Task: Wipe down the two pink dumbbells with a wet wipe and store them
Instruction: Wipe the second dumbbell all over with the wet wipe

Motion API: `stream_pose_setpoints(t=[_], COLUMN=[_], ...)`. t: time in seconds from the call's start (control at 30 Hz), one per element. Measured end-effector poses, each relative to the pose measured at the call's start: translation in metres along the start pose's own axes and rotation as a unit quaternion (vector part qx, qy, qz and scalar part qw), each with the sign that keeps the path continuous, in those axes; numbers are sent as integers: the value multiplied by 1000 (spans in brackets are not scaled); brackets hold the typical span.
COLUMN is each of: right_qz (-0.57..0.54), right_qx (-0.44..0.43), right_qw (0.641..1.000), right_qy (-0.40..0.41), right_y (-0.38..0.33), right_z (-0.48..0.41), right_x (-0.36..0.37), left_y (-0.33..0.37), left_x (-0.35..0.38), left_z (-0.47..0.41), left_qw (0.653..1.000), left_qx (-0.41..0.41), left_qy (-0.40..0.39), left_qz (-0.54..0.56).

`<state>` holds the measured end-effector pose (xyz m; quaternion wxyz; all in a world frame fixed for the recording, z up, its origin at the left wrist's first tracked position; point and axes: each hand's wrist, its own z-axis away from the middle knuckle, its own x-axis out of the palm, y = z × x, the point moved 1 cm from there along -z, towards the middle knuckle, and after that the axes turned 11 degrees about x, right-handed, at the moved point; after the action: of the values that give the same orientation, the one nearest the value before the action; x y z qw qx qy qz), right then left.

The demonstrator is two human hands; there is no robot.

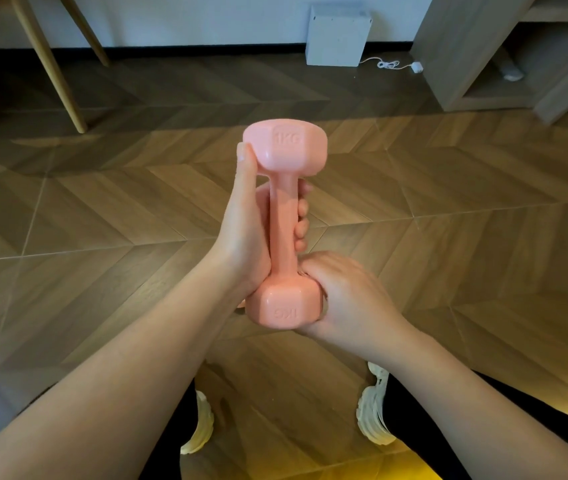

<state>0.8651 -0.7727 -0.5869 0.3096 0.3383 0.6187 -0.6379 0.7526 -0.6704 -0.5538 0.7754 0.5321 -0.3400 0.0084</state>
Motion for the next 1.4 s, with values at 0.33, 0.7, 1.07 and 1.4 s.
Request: stream_pose_setpoints(t=[0.33,0.7,1.07,1.4], right_qz=[37,26,-20,11], right_qx=[-21,19,-10,-29], right_qw=[999,999,999,997], right_qy=[21,4,29,67], right_y=[4,6,3,6], right_z=[-5,-4,-4,-1], right_x=[-7,1,4,-2], left_y=[1,-1,-1,1], left_x=[-3,2,-3,-2], left_z=[-2,0,2,1], left_qw=[997,994,997,998], left_qx=[13,-19,-12,-17], left_qy=[77,98,73,49], left_qz=[-15,-38,7,18])
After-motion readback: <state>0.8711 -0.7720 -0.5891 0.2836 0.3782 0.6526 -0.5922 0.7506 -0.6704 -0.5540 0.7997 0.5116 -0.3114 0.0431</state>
